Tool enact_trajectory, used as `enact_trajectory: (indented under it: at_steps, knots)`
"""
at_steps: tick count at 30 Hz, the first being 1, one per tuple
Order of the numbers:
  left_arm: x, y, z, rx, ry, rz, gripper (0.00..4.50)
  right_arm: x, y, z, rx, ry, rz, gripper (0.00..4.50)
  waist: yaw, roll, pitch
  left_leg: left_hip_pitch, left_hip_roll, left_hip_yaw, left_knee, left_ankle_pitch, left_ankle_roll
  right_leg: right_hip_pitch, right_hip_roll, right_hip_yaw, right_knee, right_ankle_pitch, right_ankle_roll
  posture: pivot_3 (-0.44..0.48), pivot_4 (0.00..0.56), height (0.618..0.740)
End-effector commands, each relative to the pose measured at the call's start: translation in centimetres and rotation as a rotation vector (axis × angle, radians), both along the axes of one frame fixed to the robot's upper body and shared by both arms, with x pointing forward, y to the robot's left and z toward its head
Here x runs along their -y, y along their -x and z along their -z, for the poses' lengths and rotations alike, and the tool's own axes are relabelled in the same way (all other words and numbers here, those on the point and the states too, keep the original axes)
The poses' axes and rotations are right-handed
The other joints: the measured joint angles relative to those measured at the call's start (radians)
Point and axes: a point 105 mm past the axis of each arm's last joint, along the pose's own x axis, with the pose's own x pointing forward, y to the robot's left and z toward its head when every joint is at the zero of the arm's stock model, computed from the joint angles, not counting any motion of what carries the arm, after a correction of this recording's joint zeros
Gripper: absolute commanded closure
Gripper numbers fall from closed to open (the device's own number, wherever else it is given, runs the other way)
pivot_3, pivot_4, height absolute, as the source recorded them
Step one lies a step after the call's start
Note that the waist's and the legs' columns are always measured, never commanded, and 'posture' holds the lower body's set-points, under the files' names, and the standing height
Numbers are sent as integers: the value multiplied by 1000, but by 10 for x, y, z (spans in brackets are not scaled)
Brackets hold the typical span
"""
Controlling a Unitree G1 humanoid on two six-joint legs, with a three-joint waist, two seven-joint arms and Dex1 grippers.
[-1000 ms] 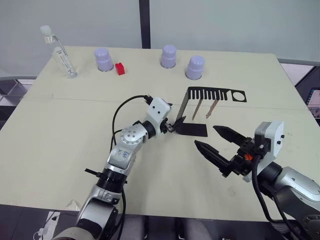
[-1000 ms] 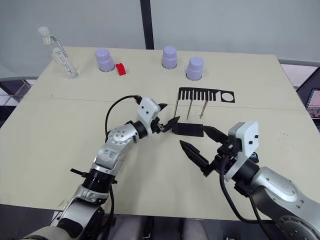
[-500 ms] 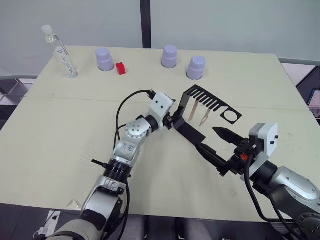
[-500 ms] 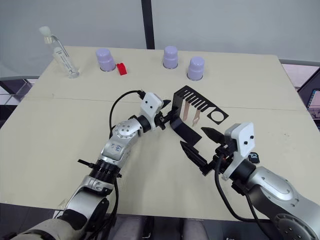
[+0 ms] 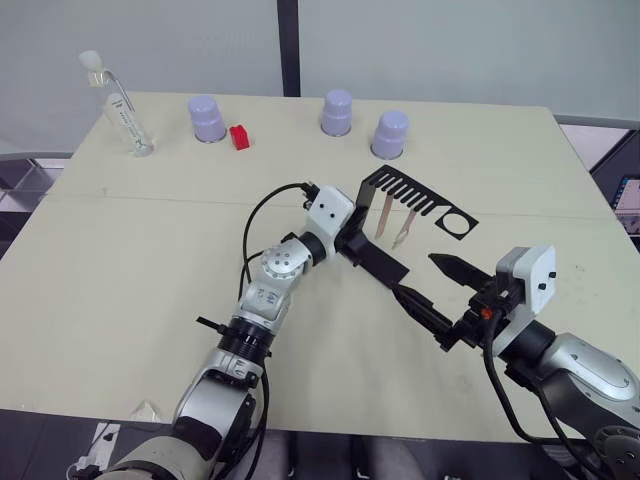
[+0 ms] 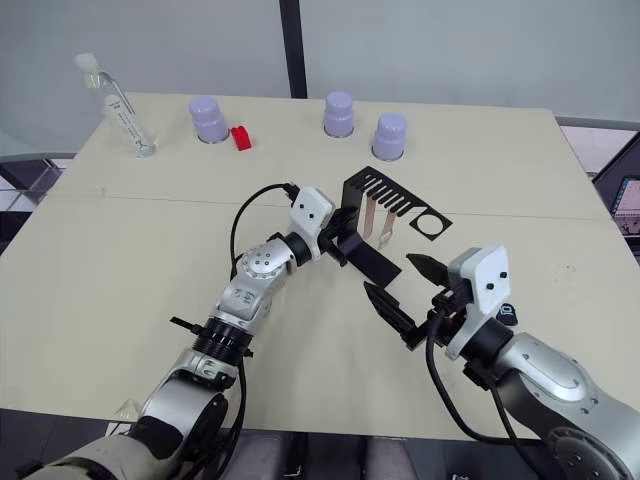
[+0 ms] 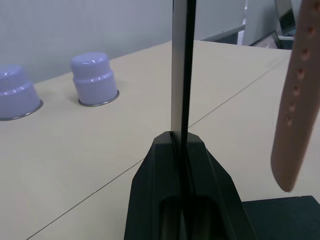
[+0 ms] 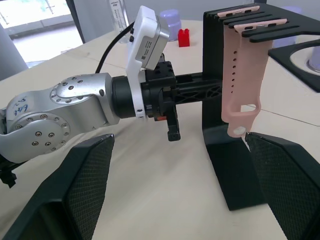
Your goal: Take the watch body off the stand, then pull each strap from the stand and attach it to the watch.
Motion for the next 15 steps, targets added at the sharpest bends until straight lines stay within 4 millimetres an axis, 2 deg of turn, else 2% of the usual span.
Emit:
enact_trajectory:
  at_steps: [1, 5, 9, 15]
  knots:
    - [-1, -2, -23, 91, 53, -64, 4454, -6, -3, -6, 45, 49, 38, 0, -2, 0, 0, 0, 0, 0, 0, 0, 0, 0, 0, 0, 0, 0, 0, 0, 150, 739]
    - [-2, -3, -21, 91, 60, -96, 4454, -11, -19, -9, 54, 43, 144, 0, -1, 0, 0, -1, 0, 0, 0, 2, -3, -1, 0, 0, 1, 0, 0, 0, 150, 739]
    - [-2, -2, -17, 82, 63, -107, 4454, -8, -49, -12, 65, -4, 382, 0, -1, 0, 0, -3, 0, 0, 1, 2, -4, -3, 0, 0, 1, 0, 0, 0, 150, 739]
    - [0, -2, -16, 78, 61, -105, 4454, -17, -79, -20, 60, -37, 478, 0, -2, 0, 0, -9, -1, 2, 2, 3, -5, -12, 0, 1, 12, 0, 0, 0, 150, 739]
